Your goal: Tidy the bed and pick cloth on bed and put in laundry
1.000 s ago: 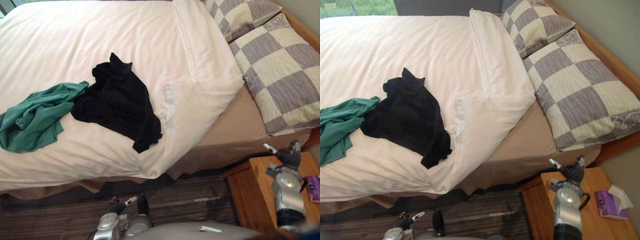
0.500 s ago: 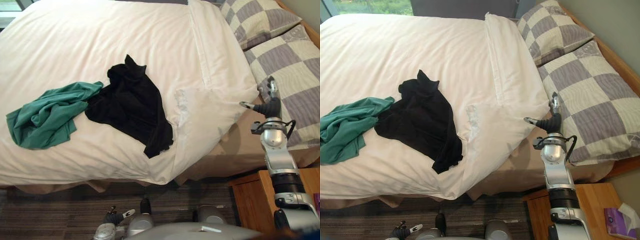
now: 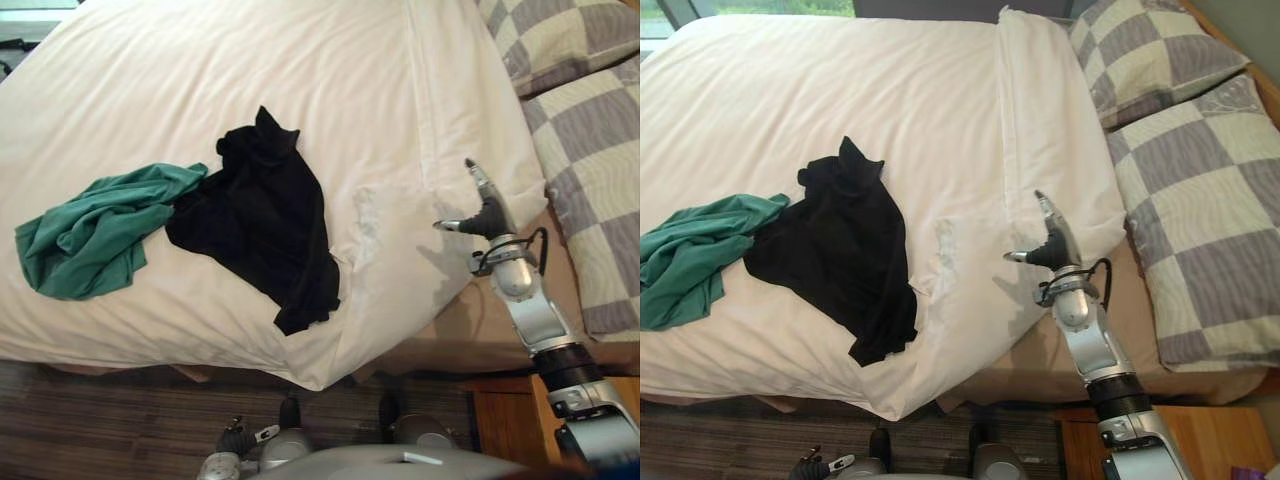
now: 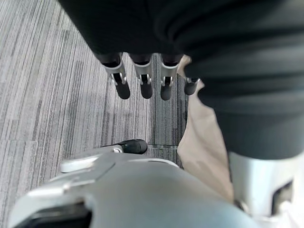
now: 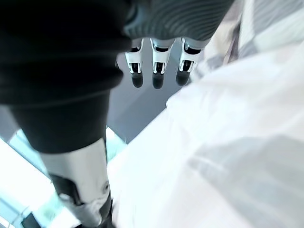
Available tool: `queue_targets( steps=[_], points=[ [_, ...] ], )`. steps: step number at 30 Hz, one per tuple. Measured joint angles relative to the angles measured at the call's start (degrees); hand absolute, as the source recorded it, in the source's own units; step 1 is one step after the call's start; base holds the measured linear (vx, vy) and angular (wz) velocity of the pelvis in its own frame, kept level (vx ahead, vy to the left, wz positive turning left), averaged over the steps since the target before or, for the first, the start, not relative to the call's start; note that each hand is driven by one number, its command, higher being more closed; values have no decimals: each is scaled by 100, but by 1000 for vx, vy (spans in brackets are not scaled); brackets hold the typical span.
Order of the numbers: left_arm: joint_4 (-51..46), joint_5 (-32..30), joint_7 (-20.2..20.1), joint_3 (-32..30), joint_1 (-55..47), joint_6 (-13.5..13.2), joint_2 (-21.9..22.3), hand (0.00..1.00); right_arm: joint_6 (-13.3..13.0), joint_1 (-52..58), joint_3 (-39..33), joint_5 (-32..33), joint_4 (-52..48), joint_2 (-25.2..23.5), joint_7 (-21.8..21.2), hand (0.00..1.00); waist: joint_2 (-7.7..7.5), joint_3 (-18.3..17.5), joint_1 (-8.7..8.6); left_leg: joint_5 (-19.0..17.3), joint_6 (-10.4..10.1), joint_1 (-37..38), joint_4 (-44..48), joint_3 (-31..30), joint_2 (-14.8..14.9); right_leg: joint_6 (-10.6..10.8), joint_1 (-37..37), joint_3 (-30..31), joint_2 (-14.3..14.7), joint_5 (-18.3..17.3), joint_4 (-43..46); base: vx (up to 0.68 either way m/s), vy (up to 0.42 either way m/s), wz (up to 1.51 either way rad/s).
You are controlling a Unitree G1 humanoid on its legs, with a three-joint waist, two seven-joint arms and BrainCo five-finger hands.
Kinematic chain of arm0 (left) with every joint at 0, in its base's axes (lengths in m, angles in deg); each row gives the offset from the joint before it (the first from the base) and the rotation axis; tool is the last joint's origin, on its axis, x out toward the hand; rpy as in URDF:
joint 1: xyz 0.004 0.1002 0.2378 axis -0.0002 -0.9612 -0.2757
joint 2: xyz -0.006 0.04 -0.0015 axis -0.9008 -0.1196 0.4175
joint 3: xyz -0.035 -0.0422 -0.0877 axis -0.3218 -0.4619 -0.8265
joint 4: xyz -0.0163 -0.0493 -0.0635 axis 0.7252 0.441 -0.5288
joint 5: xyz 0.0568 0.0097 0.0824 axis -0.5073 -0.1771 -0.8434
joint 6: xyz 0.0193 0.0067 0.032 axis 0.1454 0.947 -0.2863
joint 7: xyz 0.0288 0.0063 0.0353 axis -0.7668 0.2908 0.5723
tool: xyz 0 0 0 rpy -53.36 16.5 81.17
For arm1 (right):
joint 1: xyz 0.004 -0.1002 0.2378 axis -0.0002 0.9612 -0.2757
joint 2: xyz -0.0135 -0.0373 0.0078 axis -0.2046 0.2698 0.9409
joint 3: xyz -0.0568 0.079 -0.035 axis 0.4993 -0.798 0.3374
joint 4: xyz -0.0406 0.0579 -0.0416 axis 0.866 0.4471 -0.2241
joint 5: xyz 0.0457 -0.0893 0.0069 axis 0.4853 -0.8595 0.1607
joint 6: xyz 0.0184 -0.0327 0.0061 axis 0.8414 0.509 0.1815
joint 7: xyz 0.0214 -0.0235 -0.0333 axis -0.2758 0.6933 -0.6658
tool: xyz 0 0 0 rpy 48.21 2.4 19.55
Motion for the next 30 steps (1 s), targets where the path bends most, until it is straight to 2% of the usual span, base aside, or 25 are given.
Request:
queue_targets(
  steps=[3, 6, 8, 9, 12, 15, 21, 22, 23, 25, 29, 30],
  points=[
    [-3, -15, 3, 39, 22, -79, -6, 0, 2, -366, 320, -192, 332, -1, -40, 0, 42, 38, -1, 36, 52, -286, 1, 2, -32, 30, -240, 13, -23, 157, -108, -34, 38, 1],
    [-3, -15, 2, 45, 151, -119, -4, 0, 9, -862, 512, -464, 771, 38, -41, 0, 110, 262, 6, 132, 158, -522, 2, -4, -128, 42, -462, 30, -108, 274, -118, -101, 35, 1],
    [-6, -12, 3, 43, 277, -147, -7, 0, 16, -1422, 787, -712, 1090, 206, -35, 0, 183, 536, 0, 180, 229, -809, 2, -6, -214, 82, -758, 142, -175, 361, -118, -156, 50, -1],
    [-14, -11, 3, 44, 332, -163, -5, 0, 0, -1619, 877, -802, 1202, 351, -37, 100, 214, 651, -2, 196, 246, -921, 2, -3, -238, 89, -865, 148, -198, 401, -114, -151, 43, 5],
    [-13, 6, 2, 46, 475, -234, -1, 0, -3, -2188, 1029, -924, 1563, 732, -30, 100, 299, 969, 8, 340, 308, -1262, 4, 3, -285, 110, -1215, 175, -234, 517, -105, -119, 29, 2],
    [-10, 33, 2, 48, 524, -251, -3, 0, -27, -2442, 1029, -1033, 1626, 886, -8, 100, 324, 1132, 16, 389, 310, -1443, 4, 12, -297, 126, -1431, 226, -239, 570, -98, -34, -1, -3],
    [-8, 37, 1, 166, 613, -255, -35, 0, -56, -2263, 826, -1139, 1417, 892, 89, 100, 323, 1133, 79, 358, 305, -1518, 127, 67, -297, 119, -1487, 282, -235, 568, -92, 64, -15, -7],
    [-12, 37, 3, 169, 678, -257, -12, 0, -38, -1888, 446, -1137, 1228, 688, 98, 100, 319, 1135, 172, 140, 301, -1592, 477, 99, -280, 116, -1429, 311, -241, 561, -88, 77, -16, -9],
    [-11, 37, 5, 163, 677, -257, -4, 0, -20, -1775, 332, -1125, 1154, 592, 101, 100, 320, 1135, 174, 90, 297, -1587, 540, 107, -275, 119, -1396, 312, -241, 549, -88, 77, -17, -10],
    [-10, 38, 46, 144, 677, -234, 45, 0, 44, -1053, -115, -939, 583, 95, 222, 100, 320, 1132, 142, -66, 283, -1524, 723, 117, -269, 125, -1245, 310, -246, 487, -84, 78, -13, -3],
    [-11, 36, 230, -88, 684, -94, 149, 0, -3, 169, -649, -487, -151, -707, 462, 100, 289, 1115, 59, -95, 279, -1256, 652, 171, -279, 143, -1033, 319, -255, 445, -88, 46, -7, -7],
    [-11, 36, 236, -90, 680, -82, 148, 0, -11, 290, -685, -421, -198, -783, 482, 100, 268, 1090, 42, -96, 279, -1202, 628, 175, -280, 152, -997, 319, -256, 432, -89, 23, -2, -4]
  ],
)
